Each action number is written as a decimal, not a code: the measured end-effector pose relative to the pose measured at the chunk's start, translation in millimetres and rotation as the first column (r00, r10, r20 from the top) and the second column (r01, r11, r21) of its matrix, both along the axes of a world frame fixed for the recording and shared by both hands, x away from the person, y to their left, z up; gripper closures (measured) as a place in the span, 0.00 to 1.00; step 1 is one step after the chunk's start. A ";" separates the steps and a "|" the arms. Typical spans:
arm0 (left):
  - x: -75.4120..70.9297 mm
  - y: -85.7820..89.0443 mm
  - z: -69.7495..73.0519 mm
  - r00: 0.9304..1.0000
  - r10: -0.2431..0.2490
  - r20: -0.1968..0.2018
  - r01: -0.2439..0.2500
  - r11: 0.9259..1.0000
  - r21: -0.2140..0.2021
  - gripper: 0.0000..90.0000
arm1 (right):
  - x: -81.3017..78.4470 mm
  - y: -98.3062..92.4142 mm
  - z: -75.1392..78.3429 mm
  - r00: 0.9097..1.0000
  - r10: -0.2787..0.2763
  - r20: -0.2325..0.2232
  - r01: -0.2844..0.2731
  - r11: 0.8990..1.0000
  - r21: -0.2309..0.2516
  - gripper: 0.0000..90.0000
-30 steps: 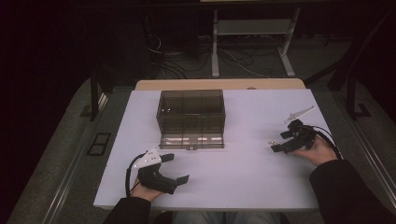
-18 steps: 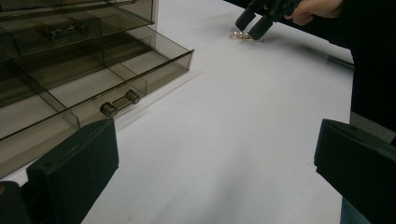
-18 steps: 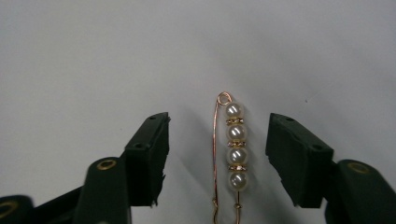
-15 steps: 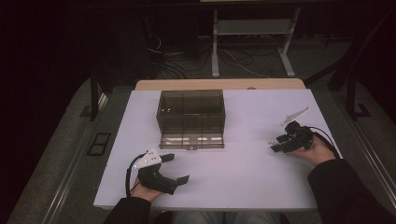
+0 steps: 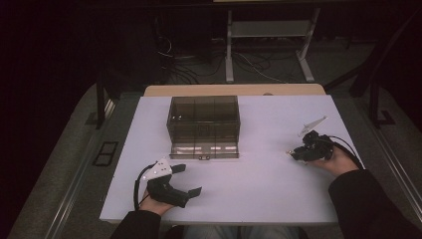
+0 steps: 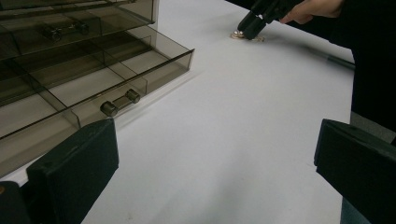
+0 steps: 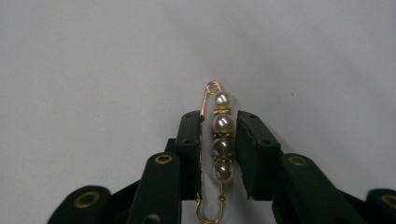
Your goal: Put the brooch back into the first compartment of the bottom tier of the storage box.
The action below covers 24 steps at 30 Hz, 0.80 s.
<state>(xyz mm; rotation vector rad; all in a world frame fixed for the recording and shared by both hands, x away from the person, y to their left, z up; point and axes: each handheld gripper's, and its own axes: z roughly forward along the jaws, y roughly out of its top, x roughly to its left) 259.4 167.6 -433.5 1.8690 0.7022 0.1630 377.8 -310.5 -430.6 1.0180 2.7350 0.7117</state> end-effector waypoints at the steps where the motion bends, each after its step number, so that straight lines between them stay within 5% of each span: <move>1: 0.0 0.0 0.0 1.000 0.000 0.001 0.000 1.000 0.001 0.00 | 0.3 0.0 -0.9 1.000 0.001 0.001 -0.001 1.000 -0.004 0.80; 24: -0.8 1.0 0.4 1.000 0.008 0.006 -0.008 1.000 -0.005 0.00 | 2.1 -2.6 -0.2 0.999 -0.016 -0.052 0.018 0.999 0.035 0.88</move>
